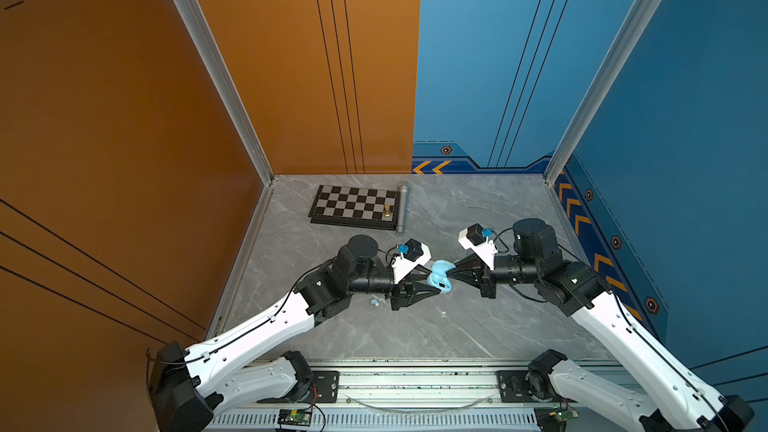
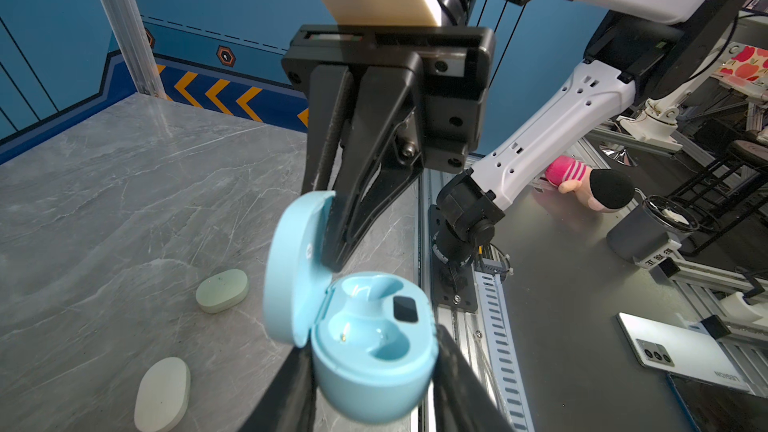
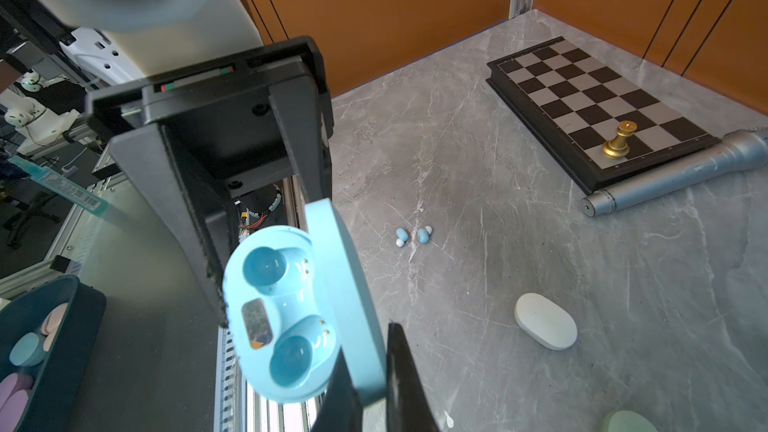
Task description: Insert the wireless bluetooth earbuds into the charging case
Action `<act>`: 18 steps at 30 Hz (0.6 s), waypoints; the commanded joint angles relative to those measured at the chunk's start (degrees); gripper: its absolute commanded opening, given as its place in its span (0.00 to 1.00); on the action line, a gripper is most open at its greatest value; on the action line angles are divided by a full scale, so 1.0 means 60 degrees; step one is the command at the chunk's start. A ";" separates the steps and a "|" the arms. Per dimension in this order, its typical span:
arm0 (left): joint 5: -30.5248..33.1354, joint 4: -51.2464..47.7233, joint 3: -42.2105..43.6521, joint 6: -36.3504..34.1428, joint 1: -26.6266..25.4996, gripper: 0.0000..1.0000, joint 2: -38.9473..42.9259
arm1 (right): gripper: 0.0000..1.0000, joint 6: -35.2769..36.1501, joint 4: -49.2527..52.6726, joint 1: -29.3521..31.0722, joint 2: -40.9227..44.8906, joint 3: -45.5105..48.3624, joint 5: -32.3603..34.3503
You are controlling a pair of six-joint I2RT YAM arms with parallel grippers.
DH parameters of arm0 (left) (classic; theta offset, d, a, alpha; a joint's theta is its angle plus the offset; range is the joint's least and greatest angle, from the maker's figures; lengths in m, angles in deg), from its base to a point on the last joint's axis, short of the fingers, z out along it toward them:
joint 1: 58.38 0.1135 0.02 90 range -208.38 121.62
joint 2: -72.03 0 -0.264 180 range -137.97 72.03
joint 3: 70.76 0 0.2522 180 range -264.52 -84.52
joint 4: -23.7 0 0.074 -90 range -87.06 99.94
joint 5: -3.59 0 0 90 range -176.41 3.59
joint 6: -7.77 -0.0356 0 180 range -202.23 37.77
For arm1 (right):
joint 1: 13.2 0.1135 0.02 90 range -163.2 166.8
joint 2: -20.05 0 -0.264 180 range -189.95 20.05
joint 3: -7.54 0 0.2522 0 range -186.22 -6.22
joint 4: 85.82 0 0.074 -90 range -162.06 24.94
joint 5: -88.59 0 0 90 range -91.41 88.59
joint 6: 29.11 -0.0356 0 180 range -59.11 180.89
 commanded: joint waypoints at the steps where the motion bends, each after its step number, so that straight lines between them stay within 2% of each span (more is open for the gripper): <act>1: 0.0162 0.0157 -0.0097 0.0266 0.0033 0.17 -0.0100 | 0.00 -0.0059 -0.0514 -0.0053 0.0332 0.0139 0.0369; 4: 0.0470 0.0276 -0.0025 0.0354 0.0055 0.52 0.0015 | 0.00 -0.0040 -0.0564 -0.0053 0.0454 0.0165 0.0640; 6: 0.0663 0.0230 0.0020 0.0271 0.0082 0.62 0.0209 | 0.00 0.0012 -0.0564 -0.0053 0.0493 0.0132 0.0873; 11: 0.1423 -0.0934 -0.0467 -0.0789 0.0187 0.67 0.0724 | 0.00 0.0439 -0.0364 0.0122 0.0485 0.0075 0.1726; 18: 0.2924 -0.3264 -0.2101 -0.3129 0.0075 0.64 0.0402 | 0.00 0.0870 -0.0154 0.0808 0.0198 -0.0217 0.2546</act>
